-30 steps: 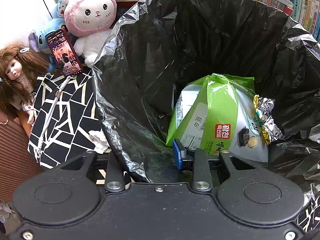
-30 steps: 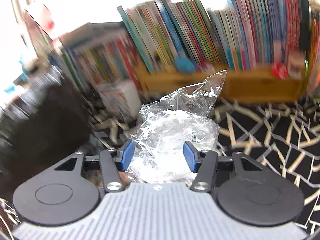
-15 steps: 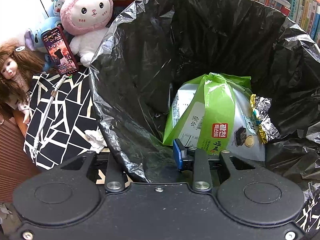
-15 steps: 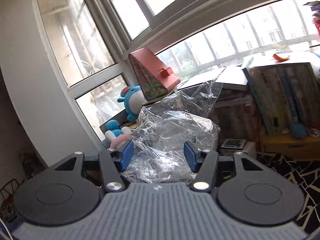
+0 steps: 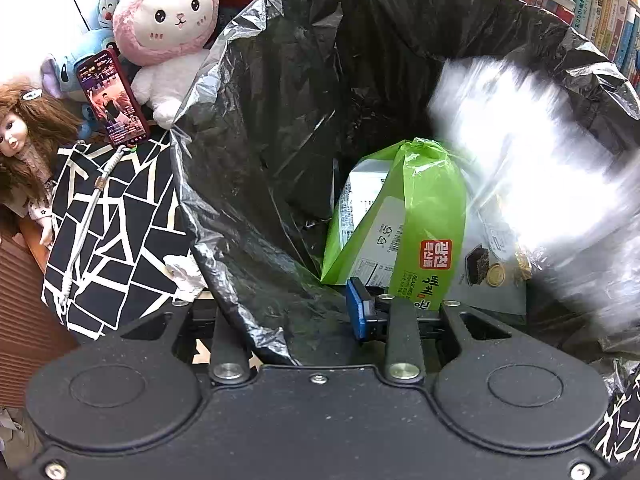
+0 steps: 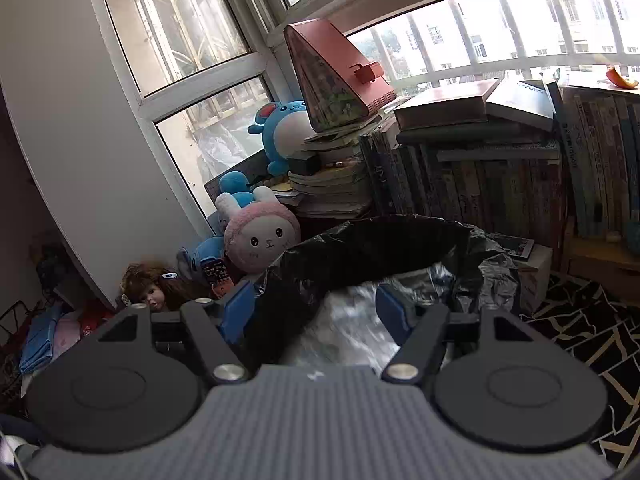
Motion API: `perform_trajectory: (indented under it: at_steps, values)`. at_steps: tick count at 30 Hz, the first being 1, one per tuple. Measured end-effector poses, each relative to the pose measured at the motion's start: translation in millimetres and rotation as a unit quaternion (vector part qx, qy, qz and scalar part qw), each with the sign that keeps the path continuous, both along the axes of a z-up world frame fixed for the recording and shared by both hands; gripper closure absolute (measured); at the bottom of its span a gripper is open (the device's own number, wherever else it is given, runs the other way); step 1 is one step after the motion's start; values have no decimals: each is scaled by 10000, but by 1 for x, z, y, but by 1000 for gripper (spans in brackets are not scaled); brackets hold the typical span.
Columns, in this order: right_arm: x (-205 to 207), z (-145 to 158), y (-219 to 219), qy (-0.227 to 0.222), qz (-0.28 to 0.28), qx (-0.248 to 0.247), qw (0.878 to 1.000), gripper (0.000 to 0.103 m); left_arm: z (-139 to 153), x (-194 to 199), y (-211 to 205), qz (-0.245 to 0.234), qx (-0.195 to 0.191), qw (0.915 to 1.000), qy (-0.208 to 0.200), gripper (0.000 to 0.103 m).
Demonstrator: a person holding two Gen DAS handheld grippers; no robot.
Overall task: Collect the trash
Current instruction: 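Lift the clear plastic bag into the trash bag and release it, then move the right tool to the white tissue and grasp it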
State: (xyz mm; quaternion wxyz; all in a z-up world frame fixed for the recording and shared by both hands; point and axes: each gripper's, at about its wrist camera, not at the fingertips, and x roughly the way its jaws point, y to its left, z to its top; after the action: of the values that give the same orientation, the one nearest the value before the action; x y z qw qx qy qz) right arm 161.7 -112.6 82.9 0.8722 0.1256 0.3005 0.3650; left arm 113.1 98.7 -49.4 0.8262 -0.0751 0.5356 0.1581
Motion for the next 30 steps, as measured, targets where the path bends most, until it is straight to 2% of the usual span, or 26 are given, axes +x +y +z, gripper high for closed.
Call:
perform_trajectory:
  at_steps: [11,18,23,30]
  values:
    - [-14,7,-31,-49,-321,40,9995,14,-1,-1,1,-43,-22,10000,-11,71]
    - [-32,-4,-79,-120,-897,-352,9953,10,-1,-1,1,-51,-13,10000,-15,71]
    - [-40,-31,-125,238,-1508,-615,9864,10,-1,-1,0,-27,-15,10000,-21,71]
    - [-60,-84,-176,1135,-2222,-768,9653,13,-1,0,1,-6,-20,10000,-19,71]
